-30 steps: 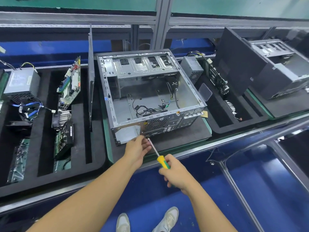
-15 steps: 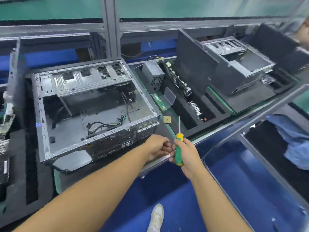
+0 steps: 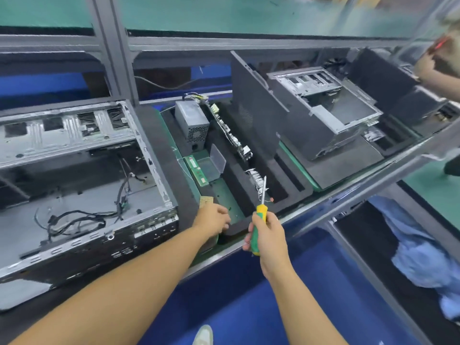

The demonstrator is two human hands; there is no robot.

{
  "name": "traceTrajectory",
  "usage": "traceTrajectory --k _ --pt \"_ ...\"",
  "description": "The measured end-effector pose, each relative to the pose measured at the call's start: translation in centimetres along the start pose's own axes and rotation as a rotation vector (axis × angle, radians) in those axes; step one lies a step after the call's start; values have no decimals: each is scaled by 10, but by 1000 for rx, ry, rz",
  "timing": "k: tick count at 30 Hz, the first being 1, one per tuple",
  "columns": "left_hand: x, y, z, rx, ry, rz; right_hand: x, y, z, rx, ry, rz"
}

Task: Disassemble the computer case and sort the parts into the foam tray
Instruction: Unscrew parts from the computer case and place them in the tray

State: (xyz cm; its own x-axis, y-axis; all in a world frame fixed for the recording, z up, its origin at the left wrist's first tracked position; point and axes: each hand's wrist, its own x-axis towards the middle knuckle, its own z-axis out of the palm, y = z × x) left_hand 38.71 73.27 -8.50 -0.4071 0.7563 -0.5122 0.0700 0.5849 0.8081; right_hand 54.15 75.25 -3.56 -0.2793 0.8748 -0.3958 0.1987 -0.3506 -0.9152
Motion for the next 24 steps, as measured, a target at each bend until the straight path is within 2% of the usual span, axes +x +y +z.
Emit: traceTrajectory --k 4,7,10,13,15,17,18,21,24 --pt "-47 -7 -33 510 -208 412 -16 9 35 41 -81 -107" --pt "-77 -11 -70 850 -240 566 -37 21 65 182 -165 -133" --pt "-108 -19 -110 1074 -114 786 -60 37 93 324 -208 -102" --pt "-142 -29 -155 1015 52 964 -87 60 118 364 -228 -60" --pt "-155 -42 -191 1028 184 885 -106 77 133 372 -253 -72" --pt "-162 -56 -229 1039 220 640 -127 94 146 333 -269 -84" --pt "-164 -63 -245 992 181 519 -138 103 152 300 -272 -78" --pt "-163 -82 -272 774 -84 205 -172 132 167 143 -276 -4" --pt "-154 -92 -275 810 -216 62 -195 154 179 -95 -289 57"
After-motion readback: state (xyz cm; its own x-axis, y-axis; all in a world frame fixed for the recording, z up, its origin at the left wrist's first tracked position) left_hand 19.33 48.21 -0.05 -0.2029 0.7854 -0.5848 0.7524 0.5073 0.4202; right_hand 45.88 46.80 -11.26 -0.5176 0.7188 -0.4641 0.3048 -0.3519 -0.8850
